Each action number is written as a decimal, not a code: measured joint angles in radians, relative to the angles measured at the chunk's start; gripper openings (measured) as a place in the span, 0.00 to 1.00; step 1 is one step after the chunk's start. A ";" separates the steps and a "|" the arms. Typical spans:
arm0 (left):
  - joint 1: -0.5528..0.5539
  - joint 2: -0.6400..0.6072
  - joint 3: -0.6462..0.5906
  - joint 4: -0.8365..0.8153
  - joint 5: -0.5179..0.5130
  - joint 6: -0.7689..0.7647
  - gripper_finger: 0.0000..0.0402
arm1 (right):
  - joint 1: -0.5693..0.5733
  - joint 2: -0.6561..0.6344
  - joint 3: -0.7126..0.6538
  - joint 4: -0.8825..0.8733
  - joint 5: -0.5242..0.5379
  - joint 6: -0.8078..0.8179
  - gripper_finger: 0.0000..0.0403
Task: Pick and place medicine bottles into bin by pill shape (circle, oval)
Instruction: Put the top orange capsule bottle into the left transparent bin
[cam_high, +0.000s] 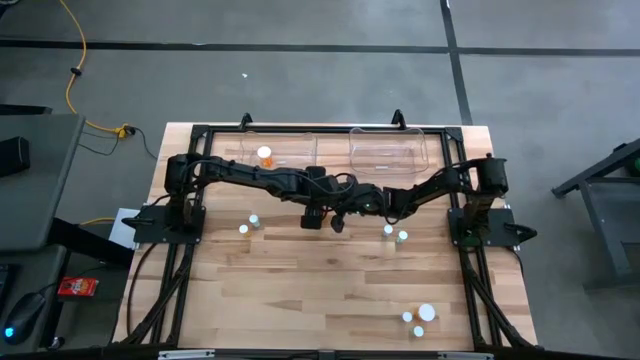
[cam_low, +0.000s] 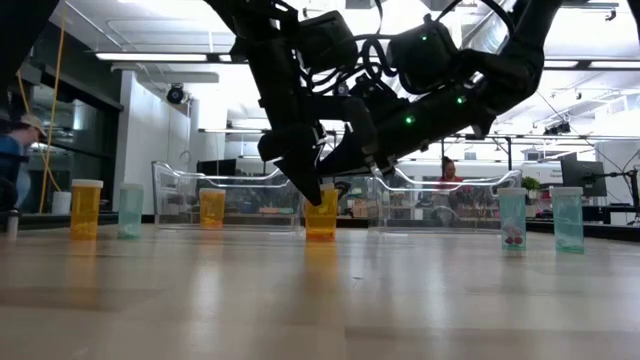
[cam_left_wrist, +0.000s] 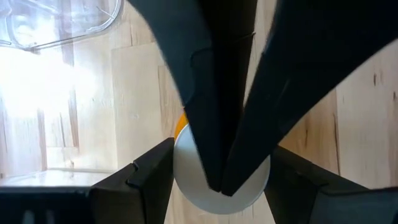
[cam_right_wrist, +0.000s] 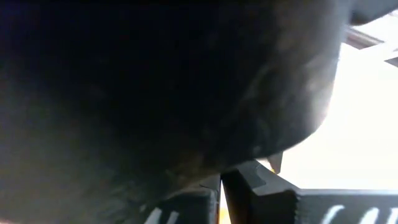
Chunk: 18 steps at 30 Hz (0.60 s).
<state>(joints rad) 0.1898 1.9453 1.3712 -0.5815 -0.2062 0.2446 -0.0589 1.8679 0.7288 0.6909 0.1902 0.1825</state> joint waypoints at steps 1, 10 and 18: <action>0.000 0.000 0.000 0.000 0.000 -0.002 0.49 | 0.000 0.001 -0.001 0.014 0.001 -0.005 0.00; -0.001 -0.007 0.002 -0.022 0.019 -0.024 0.49 | 0.001 -0.097 -0.012 -0.114 -0.002 -0.087 0.00; -0.002 -0.007 0.002 -0.017 0.022 -0.028 0.49 | 0.022 -0.240 -0.215 0.019 0.088 -0.057 0.00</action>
<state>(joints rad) 0.1879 1.9381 1.3735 -0.5988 -0.1846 0.2165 -0.0373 1.6277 0.5138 0.7097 0.2785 0.1252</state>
